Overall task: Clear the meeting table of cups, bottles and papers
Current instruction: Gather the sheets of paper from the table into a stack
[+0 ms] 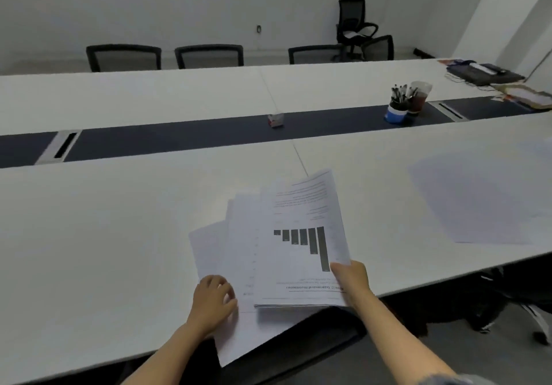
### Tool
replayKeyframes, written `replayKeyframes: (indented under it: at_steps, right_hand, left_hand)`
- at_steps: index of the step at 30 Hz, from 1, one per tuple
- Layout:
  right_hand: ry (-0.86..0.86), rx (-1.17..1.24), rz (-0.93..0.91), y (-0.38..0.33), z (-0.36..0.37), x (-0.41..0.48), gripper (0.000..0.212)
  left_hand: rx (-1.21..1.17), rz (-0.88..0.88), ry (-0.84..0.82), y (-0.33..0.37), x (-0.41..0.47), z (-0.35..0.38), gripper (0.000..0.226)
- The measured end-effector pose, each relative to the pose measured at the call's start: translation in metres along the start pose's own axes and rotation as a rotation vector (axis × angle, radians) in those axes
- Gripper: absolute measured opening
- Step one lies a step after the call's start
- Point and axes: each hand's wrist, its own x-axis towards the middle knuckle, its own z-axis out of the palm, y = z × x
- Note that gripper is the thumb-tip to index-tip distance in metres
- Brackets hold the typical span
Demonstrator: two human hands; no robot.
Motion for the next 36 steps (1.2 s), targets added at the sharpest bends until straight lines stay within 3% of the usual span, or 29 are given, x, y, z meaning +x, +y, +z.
replayKeyframes:
  at_steps: [2,4,7,9,13,15,18,21,26,28,31,36]
  right_hand:
    - [-0.064,-0.107,-0.013,0.000,0.015,0.010,0.026]
    - [-0.117,-0.273,-0.065,0.000,0.029,0.015,0.024]
    - [-0.101,-0.582,-0.141,0.004,0.041,0.014,0.026]
    - [-0.099,-0.712,-0.180,0.004,0.049,0.010,0.022]
    - [-0.166,-0.836,-0.187,0.000,0.068,0.006,0.026]
    - [-0.200,-0.874,-0.195,0.000,0.074,0.005,0.033]
    - [-0.277,-0.885,-0.207,-0.001,0.076,0.007,0.036]
    - [-0.306,-0.906,-0.213,-0.004,0.074,0.010,0.039]
    - [-0.335,-0.951,-0.237,-0.004,0.071,0.014,0.042]
    - [-0.341,-0.954,-0.244,-0.004,0.070,0.016,0.044]
    - [-0.371,-0.954,-0.246,-0.003,0.068,0.018,0.047]
    - [-0.419,-1.007,-0.276,0.000,0.066,0.022,0.053]
  left_hand:
    - [-0.227,-0.108,0.003,-0.002,-0.003,-0.009,0.042]
    - [-0.529,-0.222,0.163,-0.010,-0.004,-0.013,0.028]
    - [-0.813,-0.446,0.365,-0.015,-0.004,-0.021,0.030]
    - [-1.006,-0.586,0.346,-0.015,0.001,-0.025,0.041]
    - [-1.366,-0.670,0.285,-0.008,0.015,-0.031,0.055]
    - [-1.423,-0.699,0.250,-0.008,0.021,-0.035,0.054]
    - [-1.407,-0.708,0.107,-0.009,0.027,-0.042,0.033]
    - [-1.188,-0.677,0.010,-0.005,0.031,-0.040,0.049]
    - [-0.716,-0.594,0.104,0.002,0.026,-0.031,0.057]
    - [-0.894,-0.552,0.165,0.006,0.028,-0.029,0.049]
    - [-1.250,-0.509,0.099,0.006,0.033,-0.029,0.048]
    - [-1.206,-0.544,0.066,0.007,0.027,-0.034,0.058]
